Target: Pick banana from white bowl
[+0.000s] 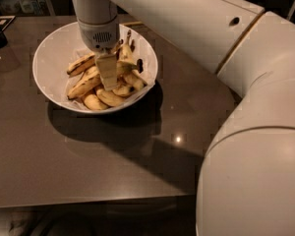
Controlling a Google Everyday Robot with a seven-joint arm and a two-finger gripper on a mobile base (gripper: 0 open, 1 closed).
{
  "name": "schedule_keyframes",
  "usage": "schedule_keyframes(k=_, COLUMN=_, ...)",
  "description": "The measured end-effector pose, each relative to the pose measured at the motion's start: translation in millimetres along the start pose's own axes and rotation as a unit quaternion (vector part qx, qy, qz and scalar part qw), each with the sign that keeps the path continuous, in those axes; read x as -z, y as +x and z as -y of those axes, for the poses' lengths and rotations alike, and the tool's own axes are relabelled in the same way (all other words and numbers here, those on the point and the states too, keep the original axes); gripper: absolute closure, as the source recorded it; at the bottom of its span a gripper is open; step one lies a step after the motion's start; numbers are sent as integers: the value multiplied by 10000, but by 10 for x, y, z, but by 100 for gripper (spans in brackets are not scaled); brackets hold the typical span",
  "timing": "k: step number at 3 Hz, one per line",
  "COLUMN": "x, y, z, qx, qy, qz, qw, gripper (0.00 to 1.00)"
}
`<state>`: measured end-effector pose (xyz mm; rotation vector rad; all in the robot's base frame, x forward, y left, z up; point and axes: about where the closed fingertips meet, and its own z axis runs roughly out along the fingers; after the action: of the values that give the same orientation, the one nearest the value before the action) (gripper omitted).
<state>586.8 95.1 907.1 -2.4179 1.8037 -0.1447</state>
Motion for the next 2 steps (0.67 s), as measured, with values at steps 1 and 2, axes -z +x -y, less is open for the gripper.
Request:
schedule_keyframes(k=1, x=-100, y=5, z=-39, qx=-22, qy=-111, qz=79, qw=9999, gripper=37)
schedule_keyframes(k=2, x=-163, y=50, z=-127, qx=-79, qy=-136, qz=143, qw=9998, gripper=55)
